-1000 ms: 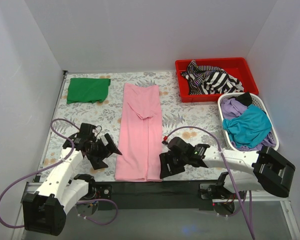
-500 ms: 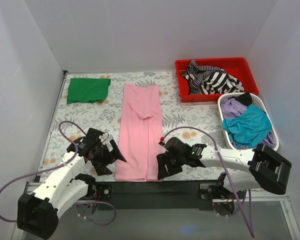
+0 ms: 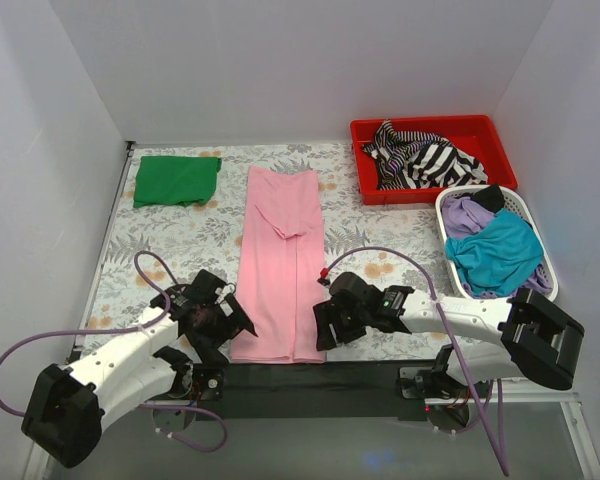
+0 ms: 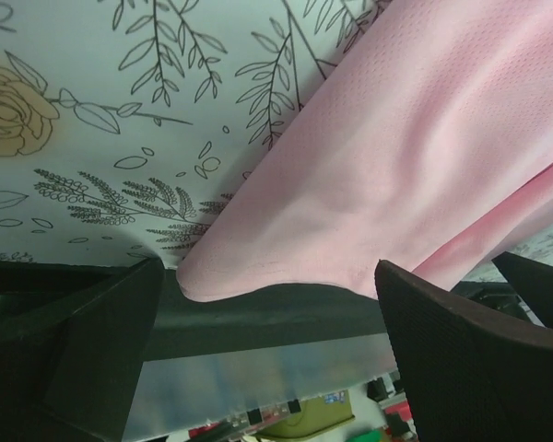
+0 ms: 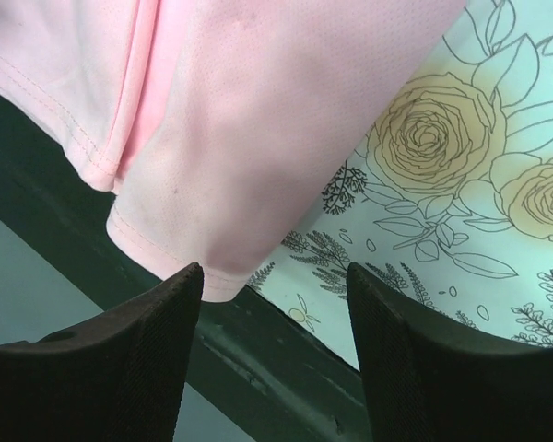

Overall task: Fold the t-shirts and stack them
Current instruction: Fold the tshirt

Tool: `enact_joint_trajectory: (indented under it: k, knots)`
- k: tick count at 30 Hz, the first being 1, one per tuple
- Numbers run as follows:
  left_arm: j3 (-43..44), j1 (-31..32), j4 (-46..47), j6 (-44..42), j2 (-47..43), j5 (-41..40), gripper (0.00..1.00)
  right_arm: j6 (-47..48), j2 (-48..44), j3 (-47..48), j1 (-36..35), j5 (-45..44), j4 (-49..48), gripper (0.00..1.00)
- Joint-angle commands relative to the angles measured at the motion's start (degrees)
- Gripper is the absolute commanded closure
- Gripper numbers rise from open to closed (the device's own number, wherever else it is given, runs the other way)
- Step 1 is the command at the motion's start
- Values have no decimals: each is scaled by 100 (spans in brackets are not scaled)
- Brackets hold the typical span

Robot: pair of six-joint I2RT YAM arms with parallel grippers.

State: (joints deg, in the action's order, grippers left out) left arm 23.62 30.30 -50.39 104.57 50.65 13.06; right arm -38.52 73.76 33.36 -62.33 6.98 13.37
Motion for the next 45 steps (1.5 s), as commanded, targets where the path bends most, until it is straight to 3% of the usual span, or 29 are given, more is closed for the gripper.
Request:
enact_joint_trajectory:
  k: [1,15,18,19,22,25,27,30,37,45]
  knots:
    - [195,90,56,142,76,-655,2,73,7,22,1,29,-272,30]
    - [55,125,240,98,-39,-480,3,-366,446,-384,1,549,-932,39]
    - [-58,116,424,45,58,-331,19,-402,569,-392,1,646,-950,39]
    - [-85,116,468,45,50,-287,32,-402,587,-401,-8,690,-959,39]
    - [-243,116,627,107,-11,-102,57,-393,614,-401,-16,717,-967,43]
    - [-261,125,653,151,-82,-84,66,-393,605,-375,-16,699,-967,48]
    - [-235,125,592,160,-99,-111,73,-375,605,-366,-17,690,-959,57]
    - [-95,134,487,177,-170,-111,92,-349,596,-305,-25,682,-915,67]
    - [371,134,-49,-33,-310,-277,95,-287,482,-225,-52,620,-827,76]
    - [600,134,-42,-253,-232,-225,98,11,271,73,-52,690,-774,99]
